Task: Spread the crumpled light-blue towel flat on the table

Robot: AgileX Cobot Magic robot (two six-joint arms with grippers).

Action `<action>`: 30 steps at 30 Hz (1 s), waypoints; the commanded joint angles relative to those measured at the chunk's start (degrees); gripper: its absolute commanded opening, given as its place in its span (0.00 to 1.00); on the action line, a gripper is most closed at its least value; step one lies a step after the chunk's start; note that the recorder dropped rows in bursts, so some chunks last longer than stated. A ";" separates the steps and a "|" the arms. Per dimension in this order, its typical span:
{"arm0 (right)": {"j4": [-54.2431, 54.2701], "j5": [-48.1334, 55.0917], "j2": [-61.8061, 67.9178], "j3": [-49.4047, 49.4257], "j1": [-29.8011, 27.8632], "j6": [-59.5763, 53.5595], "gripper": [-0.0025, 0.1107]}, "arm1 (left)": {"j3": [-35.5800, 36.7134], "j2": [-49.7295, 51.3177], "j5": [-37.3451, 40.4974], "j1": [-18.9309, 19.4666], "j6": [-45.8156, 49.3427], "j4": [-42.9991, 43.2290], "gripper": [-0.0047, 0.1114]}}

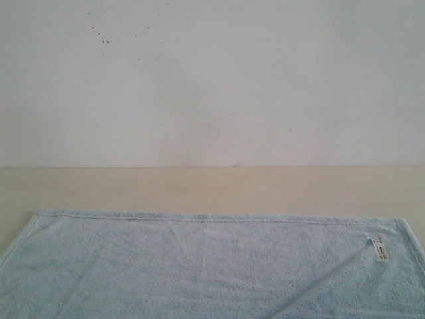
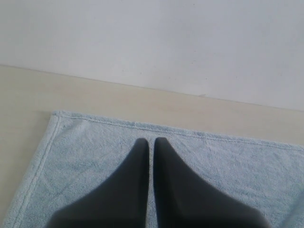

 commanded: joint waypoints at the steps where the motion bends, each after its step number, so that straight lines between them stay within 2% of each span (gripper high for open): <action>1: -0.59 -0.24 -5.30 0.68 0.05 -6.50 0.03 | 0.26 -0.45 -0.02 -0.52 0.21 -0.59 0.08; 13: -0.59 -0.56 -10.13 3.65 -0.07 -9.50 0.03 | 0.26 -0.45 -0.02 -0.52 0.21 -0.59 0.08; 20: -0.59 -0.37 -11.51 3.65 -9.86 -5.38 0.03 | 0.26 -0.45 -0.02 -0.52 0.21 -0.59 0.08; 30: -0.59 -0.37 -11.51 3.65 -10.77 -3.94 0.03 | 0.26 -0.45 -0.02 -0.52 0.21 -0.59 0.08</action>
